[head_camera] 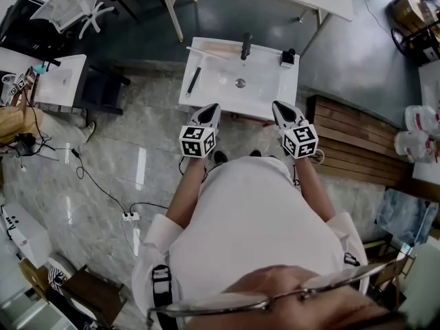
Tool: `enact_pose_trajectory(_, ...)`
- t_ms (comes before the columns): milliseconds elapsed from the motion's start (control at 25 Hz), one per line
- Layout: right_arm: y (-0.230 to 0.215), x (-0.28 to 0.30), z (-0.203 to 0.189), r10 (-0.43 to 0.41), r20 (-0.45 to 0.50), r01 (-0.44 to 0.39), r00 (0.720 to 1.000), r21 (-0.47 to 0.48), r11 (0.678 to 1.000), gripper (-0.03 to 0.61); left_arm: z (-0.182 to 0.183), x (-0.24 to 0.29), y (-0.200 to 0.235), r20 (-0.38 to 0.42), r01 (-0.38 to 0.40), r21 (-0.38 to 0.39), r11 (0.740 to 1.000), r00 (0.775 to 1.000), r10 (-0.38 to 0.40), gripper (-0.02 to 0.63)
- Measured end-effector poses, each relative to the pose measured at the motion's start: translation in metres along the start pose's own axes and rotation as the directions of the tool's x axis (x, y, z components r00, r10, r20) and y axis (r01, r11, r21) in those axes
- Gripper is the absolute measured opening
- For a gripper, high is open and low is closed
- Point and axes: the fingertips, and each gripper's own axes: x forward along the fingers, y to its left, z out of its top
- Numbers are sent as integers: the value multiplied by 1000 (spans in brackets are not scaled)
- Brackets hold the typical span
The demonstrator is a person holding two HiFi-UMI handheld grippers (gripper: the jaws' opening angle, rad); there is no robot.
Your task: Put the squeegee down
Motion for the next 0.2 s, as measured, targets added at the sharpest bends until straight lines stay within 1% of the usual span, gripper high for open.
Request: enact_pose_trajectory(200, -1, -1, 0, 2, -3, -2, 1000, 1, 1000, 5, -1, 0, -3, 1, 1, -5, 1000, 1000, -1, 5)
